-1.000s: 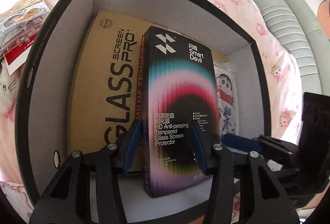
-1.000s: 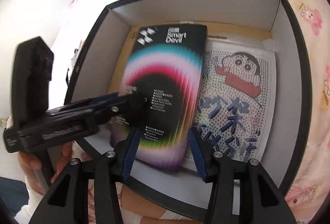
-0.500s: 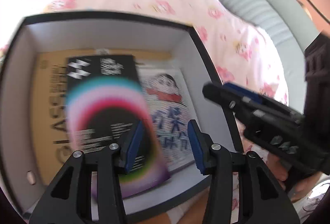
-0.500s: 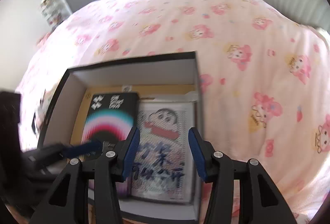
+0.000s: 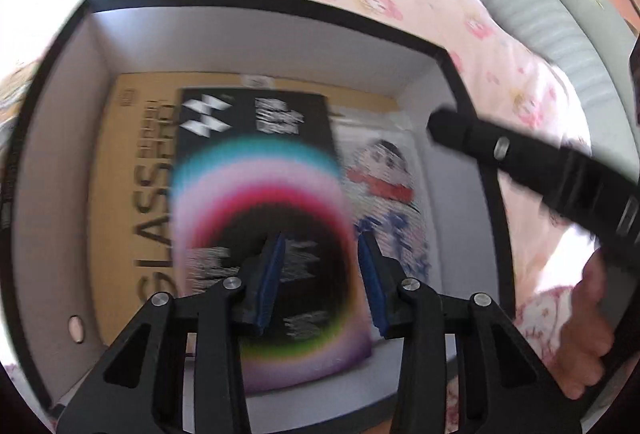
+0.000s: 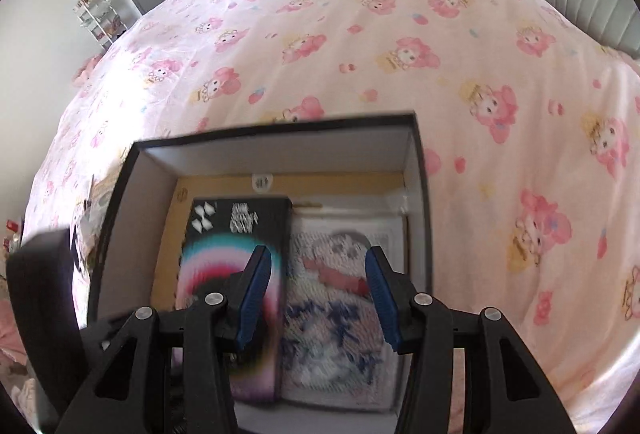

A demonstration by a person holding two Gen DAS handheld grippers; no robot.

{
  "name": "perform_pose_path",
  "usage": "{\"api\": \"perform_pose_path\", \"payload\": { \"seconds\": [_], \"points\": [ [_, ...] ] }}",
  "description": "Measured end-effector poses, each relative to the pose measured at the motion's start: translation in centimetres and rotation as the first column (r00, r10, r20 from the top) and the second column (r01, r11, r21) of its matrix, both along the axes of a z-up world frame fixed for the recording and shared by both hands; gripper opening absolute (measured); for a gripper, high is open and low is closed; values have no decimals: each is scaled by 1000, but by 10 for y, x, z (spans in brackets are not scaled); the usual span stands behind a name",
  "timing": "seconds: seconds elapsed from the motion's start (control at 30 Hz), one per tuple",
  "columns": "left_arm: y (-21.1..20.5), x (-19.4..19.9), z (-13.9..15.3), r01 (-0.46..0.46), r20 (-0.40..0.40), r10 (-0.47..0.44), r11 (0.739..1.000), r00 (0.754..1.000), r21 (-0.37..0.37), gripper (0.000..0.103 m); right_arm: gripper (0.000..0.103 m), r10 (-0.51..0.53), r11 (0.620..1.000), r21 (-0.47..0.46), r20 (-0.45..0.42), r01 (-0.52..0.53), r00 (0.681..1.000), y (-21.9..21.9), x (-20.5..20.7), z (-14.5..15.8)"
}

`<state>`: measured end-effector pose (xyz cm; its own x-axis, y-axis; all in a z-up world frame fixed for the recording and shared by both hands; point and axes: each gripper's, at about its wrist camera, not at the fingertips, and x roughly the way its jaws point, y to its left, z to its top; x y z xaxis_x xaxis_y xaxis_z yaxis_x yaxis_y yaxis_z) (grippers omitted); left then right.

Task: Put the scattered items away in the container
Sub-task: 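Carry the Smart Devil box over the black box and lower it inside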

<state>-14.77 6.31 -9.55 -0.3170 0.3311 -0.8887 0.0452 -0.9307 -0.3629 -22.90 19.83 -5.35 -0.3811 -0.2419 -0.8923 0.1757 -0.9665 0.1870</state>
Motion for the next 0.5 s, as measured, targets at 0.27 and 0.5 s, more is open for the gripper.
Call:
{"api": "perform_pose_path", "payload": {
  "seconds": [0.27,0.5],
  "points": [
    [-47,29,1,-76,-10,75,994,997,-76,39,46,85,996,-20,45,-84,995,-30,5,-24],
    [-81,51,-3,-166,8,167,983,986,-72,40,46,119,993,0,112,-120,986,-33,20,-50]
  ]
}}
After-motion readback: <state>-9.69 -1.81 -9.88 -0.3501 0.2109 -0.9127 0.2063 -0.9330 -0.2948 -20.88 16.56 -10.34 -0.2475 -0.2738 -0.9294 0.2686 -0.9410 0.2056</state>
